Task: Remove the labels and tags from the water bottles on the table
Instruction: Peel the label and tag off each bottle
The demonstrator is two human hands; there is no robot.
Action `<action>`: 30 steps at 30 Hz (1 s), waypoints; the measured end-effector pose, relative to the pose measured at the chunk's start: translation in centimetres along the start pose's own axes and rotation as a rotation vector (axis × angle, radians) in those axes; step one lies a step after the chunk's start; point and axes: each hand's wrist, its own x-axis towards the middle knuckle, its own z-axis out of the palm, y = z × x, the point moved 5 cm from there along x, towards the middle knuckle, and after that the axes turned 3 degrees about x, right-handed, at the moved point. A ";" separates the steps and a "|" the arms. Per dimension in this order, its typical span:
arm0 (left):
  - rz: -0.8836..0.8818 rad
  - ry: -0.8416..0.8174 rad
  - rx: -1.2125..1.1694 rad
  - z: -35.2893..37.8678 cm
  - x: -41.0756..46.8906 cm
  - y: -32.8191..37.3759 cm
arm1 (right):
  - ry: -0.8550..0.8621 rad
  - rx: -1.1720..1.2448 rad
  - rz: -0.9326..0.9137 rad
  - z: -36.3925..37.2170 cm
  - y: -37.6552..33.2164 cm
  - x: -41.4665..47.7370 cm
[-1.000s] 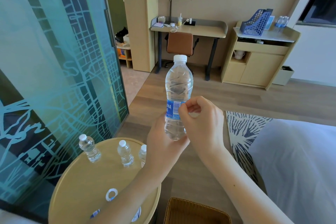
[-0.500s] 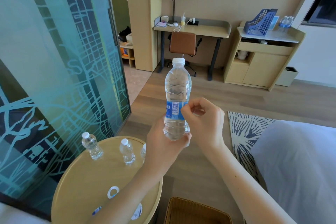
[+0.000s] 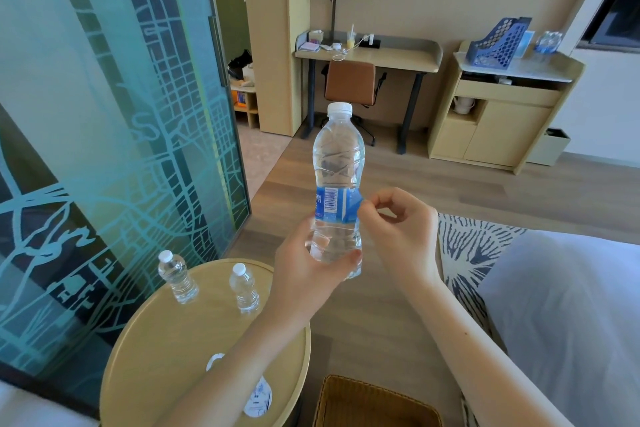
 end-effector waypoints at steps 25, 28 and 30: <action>-0.042 -0.163 -0.024 -1.4 -0.2 -0.5 | -0.073 -0.227 0.020 -3.3 4.7 6.3; -0.040 -0.169 -0.014 -1.3 -0.3 -0.7 | -0.089 -0.247 0.052 -3.5 5.6 6.8; -0.056 -0.166 -0.018 -1.3 -0.3 -0.9 | -0.101 -0.255 0.072 -3.7 6.1 7.0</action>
